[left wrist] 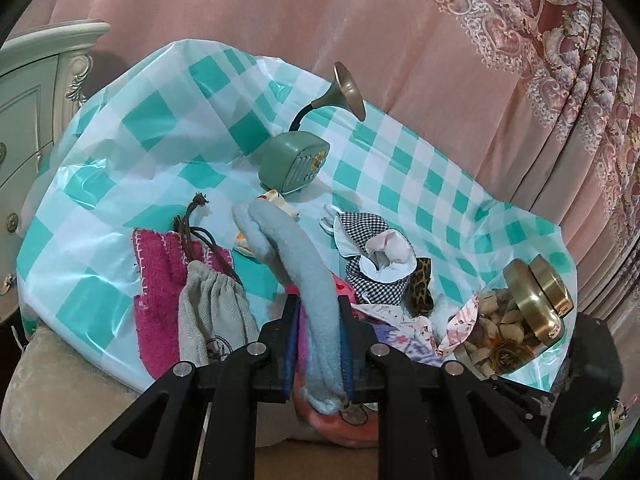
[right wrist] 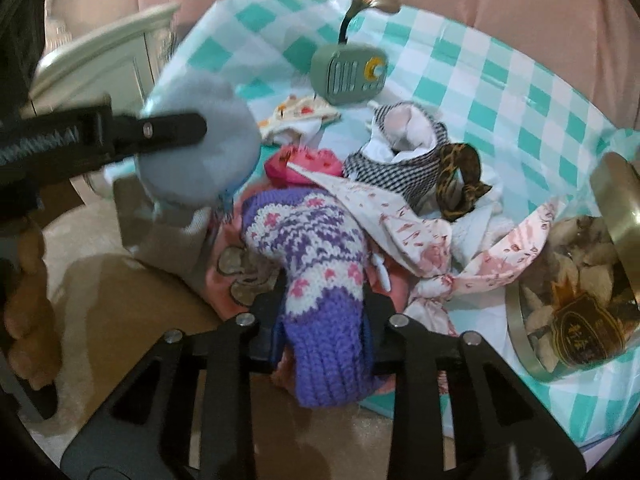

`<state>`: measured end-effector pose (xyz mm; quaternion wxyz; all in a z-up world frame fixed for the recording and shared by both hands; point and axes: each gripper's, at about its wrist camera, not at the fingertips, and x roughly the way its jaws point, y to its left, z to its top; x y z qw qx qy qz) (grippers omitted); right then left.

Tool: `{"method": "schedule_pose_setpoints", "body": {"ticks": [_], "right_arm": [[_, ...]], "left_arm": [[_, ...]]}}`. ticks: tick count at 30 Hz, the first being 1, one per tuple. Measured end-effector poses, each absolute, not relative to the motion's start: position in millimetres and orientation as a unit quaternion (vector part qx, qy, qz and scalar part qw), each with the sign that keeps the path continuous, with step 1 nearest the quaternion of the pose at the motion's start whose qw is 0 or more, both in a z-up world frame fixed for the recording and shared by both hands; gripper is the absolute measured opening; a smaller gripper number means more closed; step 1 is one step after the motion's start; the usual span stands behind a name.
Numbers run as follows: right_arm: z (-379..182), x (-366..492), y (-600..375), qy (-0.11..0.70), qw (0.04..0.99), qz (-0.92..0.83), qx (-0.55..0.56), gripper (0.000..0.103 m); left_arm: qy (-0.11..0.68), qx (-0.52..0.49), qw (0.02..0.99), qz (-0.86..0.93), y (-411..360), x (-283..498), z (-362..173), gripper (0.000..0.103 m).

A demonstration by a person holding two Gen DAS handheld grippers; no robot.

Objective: Organize soft objects
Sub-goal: 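Grasp the purple knit mitten with the right tool while the left tool holds the grey sock, then carry the sock and mitten over the pink box and open both tools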

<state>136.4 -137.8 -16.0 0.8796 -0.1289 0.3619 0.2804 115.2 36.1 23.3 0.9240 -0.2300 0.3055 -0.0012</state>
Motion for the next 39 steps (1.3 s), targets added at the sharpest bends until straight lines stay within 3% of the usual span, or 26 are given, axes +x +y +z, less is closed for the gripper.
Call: {"method": "schedule_pose_setpoints", "body": {"ticks": [4,20,39], "right_arm": [[-8.4,133.0,-148.8,0.343,0.89,0.283,-0.103,0.025],[19.1,101.9,-180.9,0.282,0.915,0.286,-0.044,0.024],[26.1,62.0,-274.9,0.302,0.925,0.226,0.046,0.024]], "left_arm": [[0.301,-0.23,0.926,-0.004,34.7,111.8,24.5,0.018],[0.263,-0.245,0.933,-0.02,27.4,79.2,35.8,0.018],[0.271,-0.228,0.926,-0.132,-45.7,46.3,54.3,0.018]]}}
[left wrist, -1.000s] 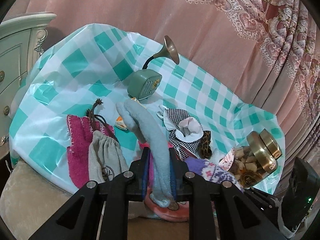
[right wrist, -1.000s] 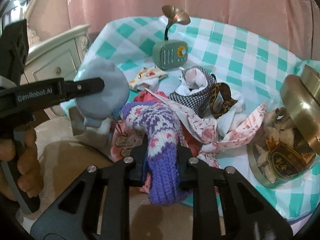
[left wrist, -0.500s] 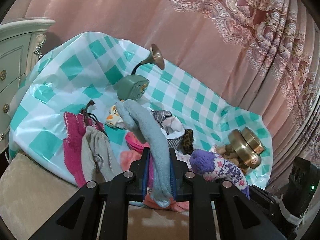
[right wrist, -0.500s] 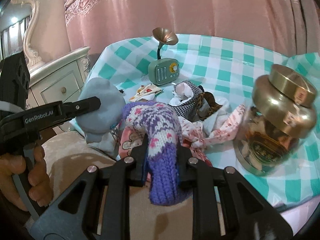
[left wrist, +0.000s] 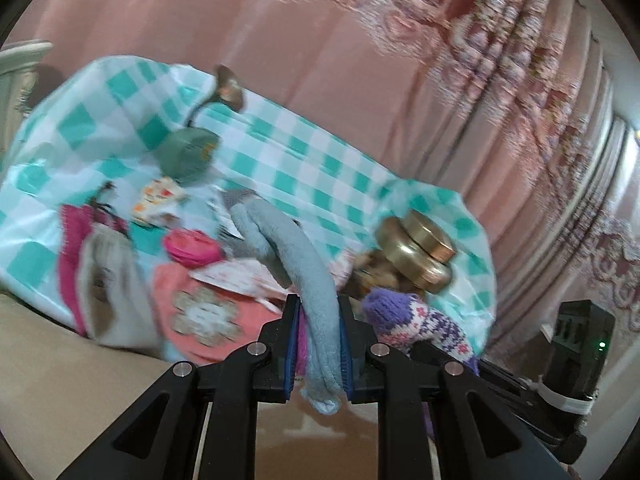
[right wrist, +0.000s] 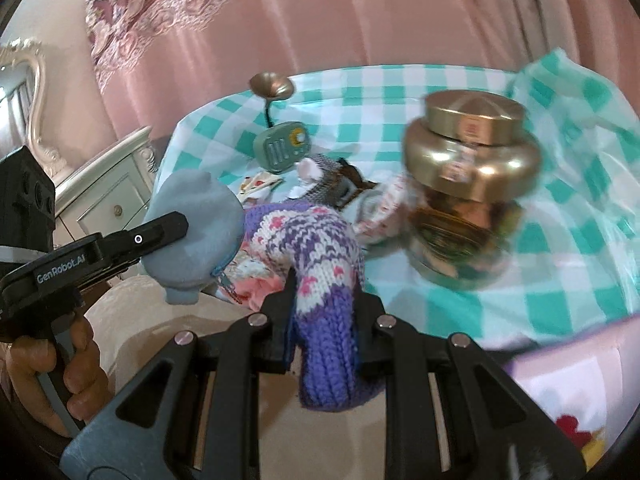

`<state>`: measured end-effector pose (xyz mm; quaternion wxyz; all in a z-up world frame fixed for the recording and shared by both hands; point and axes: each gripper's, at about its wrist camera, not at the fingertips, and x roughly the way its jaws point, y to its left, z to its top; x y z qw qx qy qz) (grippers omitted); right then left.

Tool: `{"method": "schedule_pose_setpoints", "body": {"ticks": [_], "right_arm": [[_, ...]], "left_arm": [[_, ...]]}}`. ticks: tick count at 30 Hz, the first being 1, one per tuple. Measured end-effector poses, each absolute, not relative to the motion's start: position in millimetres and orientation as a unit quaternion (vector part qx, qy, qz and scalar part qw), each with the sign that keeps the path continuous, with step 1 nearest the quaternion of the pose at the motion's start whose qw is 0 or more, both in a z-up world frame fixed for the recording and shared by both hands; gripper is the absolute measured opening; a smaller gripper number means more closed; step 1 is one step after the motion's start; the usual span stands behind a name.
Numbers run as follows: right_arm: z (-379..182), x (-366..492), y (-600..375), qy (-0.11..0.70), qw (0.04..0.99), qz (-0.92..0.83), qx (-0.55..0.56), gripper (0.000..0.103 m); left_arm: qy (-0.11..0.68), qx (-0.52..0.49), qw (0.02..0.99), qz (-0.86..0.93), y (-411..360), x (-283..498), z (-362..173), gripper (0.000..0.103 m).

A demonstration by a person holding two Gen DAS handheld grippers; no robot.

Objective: Organize soft objects
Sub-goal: 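Carry the sock and mitten over the pink box and open both tools, then move both open tools back over the pile of soft items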

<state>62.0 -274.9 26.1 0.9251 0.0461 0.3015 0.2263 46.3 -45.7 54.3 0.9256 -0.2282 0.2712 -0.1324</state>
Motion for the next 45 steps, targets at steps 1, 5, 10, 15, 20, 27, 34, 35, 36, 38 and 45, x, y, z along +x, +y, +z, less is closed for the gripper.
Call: {"method": "schedule_pose_setpoints", "body": {"ticks": [1,5,10,15,20,27,34,35,36,38,45], "right_arm": [[25.9,57.6,-284.2,0.304,0.926,0.218,0.051,0.024],[23.1,43.8,-319.7,0.314,0.927,0.19,0.075,0.024],[20.6,31.0,-368.6,0.322,0.93,0.145,0.103,0.024],[17.5,25.6,-413.5,0.33,0.931,0.094,0.126,0.024],[15.4,18.6,-451.5,0.329,0.933,0.045,0.139,0.024],[11.8,13.2,-496.7,0.331,0.93,-0.018,0.162,0.027],[9.2,7.4,-525.9,0.328,0.925,-0.061,0.183,0.06],[9.8,6.5,-527.0,0.326,0.925,-0.065,0.182,0.066],[10.4,6.1,-527.7,0.325,0.926,-0.068,0.18,0.067],[11.1,6.2,-526.5,0.327,0.926,-0.072,0.173,0.067],[14.0,8.8,-507.6,0.331,0.93,-0.044,0.155,0.067]], "left_arm": [[0.276,-0.228,0.922,-0.145,-55.0,45.2,54.7,0.018],[0.292,-0.217,0.913,-0.186,-88.5,42.7,55.8,0.018],[0.313,-0.199,0.899,-0.231,-131.8,41.6,56.2,0.018],[0.331,-0.178,0.887,-0.268,-172.3,40.3,53.1,0.018],[0.347,-0.158,0.875,-0.299,-208.3,39.9,50.8,0.018],[0.367,-0.136,0.854,-0.344,-255.3,42.9,46.1,0.022],[0.396,-0.116,0.837,-0.358,-281.3,48.0,34.1,0.043],[0.398,-0.116,0.836,-0.359,-281.0,48.1,33.5,0.044],[0.399,-0.118,0.835,-0.358,-280.0,48.6,32.7,0.044],[0.401,-0.125,0.836,-0.354,-276.4,48.8,31.2,0.045],[0.402,-0.141,0.84,-0.336,-262.0,49.1,29.7,0.045]]}}
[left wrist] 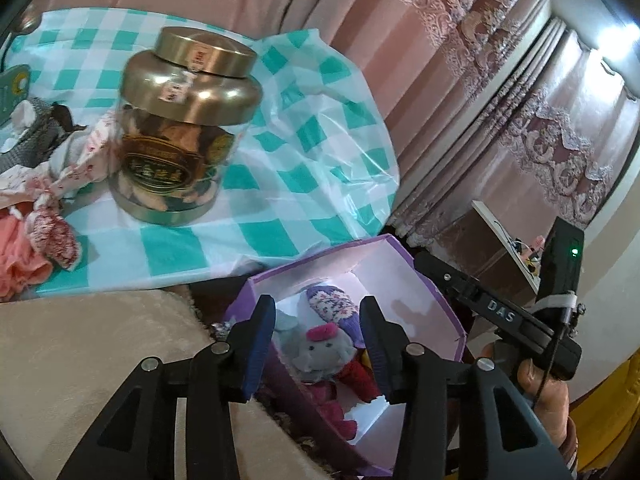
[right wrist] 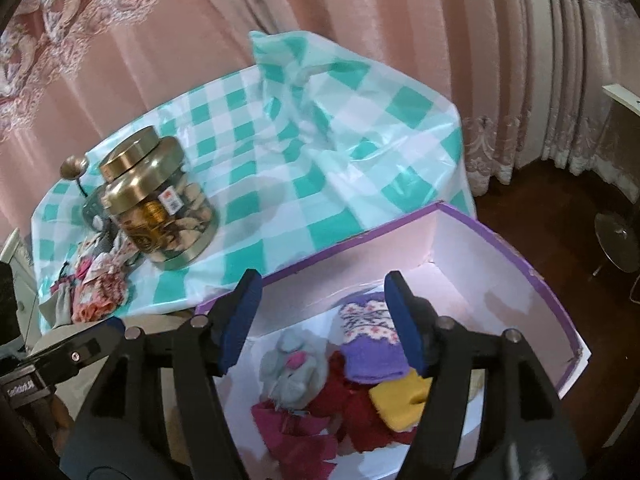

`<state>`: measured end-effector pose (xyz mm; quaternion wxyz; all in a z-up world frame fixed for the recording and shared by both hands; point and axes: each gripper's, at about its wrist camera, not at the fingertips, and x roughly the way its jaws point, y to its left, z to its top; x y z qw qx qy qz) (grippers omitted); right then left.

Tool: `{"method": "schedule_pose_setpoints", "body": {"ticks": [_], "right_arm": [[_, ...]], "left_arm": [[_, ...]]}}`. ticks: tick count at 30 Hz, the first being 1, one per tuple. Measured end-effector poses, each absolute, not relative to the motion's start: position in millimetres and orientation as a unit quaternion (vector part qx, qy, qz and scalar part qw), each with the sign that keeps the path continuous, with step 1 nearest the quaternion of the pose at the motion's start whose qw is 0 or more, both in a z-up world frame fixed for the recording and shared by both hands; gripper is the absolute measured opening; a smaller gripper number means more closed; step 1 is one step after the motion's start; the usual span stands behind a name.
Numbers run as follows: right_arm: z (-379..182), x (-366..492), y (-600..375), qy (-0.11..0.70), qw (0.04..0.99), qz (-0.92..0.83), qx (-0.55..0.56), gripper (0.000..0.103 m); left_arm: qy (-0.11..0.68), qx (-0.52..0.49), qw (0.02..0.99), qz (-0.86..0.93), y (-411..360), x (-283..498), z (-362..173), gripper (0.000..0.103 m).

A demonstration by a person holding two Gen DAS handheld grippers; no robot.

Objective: Organize soft objects
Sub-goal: 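Move both open tools back over the pile of soft items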

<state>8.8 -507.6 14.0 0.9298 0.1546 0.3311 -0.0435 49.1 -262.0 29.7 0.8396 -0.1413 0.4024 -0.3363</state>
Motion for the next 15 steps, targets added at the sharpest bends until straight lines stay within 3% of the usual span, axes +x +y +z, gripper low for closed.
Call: {"method": "schedule_pose_setpoints", "body": {"ticks": [15], "right_arm": [[16.9,18.8,-440.2,0.361,0.925,0.02,0.116,0.067]], "left_arm": [[0.384,-0.161,0.884,-0.214,-154.2,49.5,36.1,0.045]]}}
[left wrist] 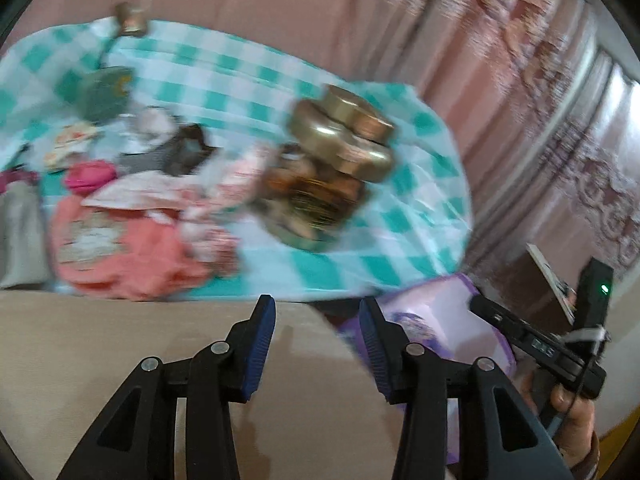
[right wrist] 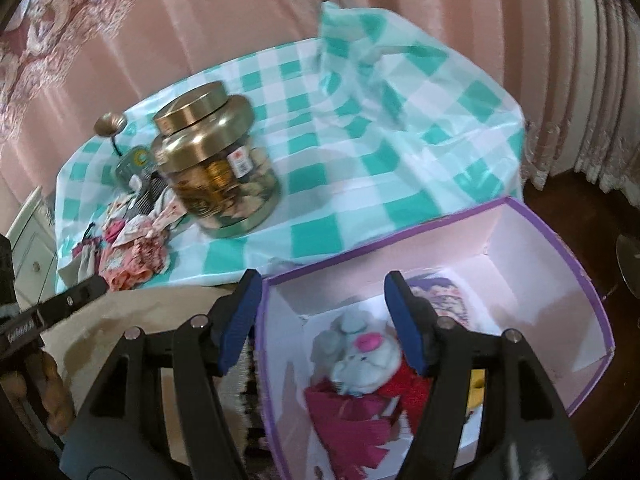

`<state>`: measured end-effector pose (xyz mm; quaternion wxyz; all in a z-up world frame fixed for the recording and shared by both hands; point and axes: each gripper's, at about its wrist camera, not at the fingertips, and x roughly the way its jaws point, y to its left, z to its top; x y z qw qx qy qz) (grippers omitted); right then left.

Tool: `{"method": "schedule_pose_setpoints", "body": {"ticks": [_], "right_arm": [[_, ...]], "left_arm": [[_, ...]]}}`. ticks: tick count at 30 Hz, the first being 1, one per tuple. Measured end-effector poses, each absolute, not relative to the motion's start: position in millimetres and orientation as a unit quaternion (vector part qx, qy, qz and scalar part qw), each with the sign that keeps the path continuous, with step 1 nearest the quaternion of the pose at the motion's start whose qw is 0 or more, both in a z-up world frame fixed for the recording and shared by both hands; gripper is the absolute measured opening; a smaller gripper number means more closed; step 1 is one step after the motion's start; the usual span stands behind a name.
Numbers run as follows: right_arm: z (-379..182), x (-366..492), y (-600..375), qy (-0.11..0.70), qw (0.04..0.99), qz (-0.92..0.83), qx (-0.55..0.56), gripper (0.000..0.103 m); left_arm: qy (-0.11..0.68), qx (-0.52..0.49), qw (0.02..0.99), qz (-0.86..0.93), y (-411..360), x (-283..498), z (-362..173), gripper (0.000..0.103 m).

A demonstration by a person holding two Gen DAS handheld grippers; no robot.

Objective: Organize soft objects
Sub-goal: 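Move both open tools back over the pile of soft items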

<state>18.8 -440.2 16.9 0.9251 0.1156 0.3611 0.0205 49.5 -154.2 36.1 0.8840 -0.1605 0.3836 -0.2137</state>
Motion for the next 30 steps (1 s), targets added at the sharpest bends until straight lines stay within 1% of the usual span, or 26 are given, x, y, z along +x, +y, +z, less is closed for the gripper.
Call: {"method": "schedule_pose_setpoints", "body": {"ticks": [11,18,25,30], "right_arm": [[10.6,37.5,-358.2,0.374,0.92,0.096,0.073,0.067],[13.5,59.6,-308.7,0.377,0.914,0.141,0.045,0.067],[13.4,83.1,-271.5,0.382,0.908,0.171,0.022,0.067],[10.7,97.3,-251.7,0.389,0.903,0.184,0.006,0.068]], "left_arm": [[0.37,-0.18,0.91,-0.054,-42.7,32.3,33.1,0.045],[0.383,-0.189,0.904,0.018,13.3,37.8,26.9,0.045],[0.408,-0.201,0.889,0.053,43.9,55.8,14.1,0.046],[0.426,-0.196,0.881,0.06,49.4,71.6,7.9,0.048]]}}
